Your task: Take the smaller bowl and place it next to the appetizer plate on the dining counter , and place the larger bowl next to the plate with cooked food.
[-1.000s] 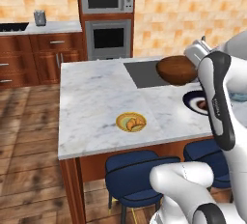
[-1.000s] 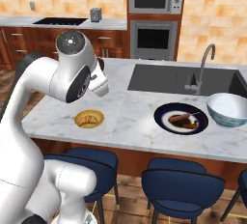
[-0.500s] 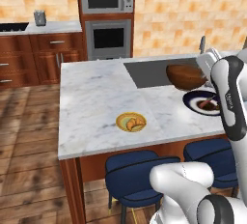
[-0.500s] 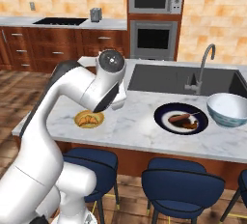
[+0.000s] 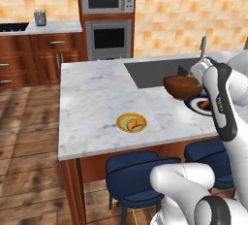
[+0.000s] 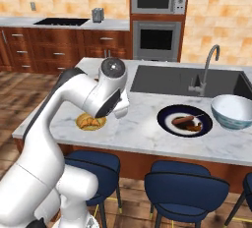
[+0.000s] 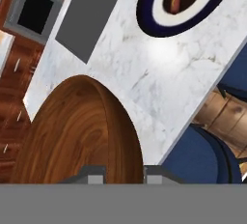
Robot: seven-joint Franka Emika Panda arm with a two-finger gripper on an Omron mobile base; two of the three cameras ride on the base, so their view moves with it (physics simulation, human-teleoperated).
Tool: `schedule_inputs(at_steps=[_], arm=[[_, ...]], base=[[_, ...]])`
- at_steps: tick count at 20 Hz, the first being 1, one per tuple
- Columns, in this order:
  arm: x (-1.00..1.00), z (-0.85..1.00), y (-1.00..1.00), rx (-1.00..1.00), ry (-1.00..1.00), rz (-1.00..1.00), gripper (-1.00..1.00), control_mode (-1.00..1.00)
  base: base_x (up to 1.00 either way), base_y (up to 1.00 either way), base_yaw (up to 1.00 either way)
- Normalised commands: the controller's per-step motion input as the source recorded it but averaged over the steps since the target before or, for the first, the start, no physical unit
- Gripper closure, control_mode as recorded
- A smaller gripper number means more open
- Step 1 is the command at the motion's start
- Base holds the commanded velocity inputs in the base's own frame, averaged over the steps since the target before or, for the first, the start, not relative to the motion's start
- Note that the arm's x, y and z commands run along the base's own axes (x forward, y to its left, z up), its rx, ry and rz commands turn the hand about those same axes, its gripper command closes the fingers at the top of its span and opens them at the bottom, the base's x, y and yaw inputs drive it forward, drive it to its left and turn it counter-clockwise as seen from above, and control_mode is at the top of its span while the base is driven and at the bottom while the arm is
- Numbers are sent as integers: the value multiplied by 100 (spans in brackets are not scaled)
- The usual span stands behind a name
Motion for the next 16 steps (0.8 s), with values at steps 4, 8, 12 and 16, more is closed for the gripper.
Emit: schedule_inputs(at_steps=[4, 8, 12, 16], arm=[[21, -40, 1, -6, 5, 0, 100, -100], [34, -35, 0, -2, 7, 0, 100, -100], [40, -30, 0, 0, 7, 0, 100, -100], [23, -34, 0, 0, 6, 0, 100, -100]], base=[[0, 0, 0], [0, 0, 0], [0, 0, 0], [0, 0, 0]])
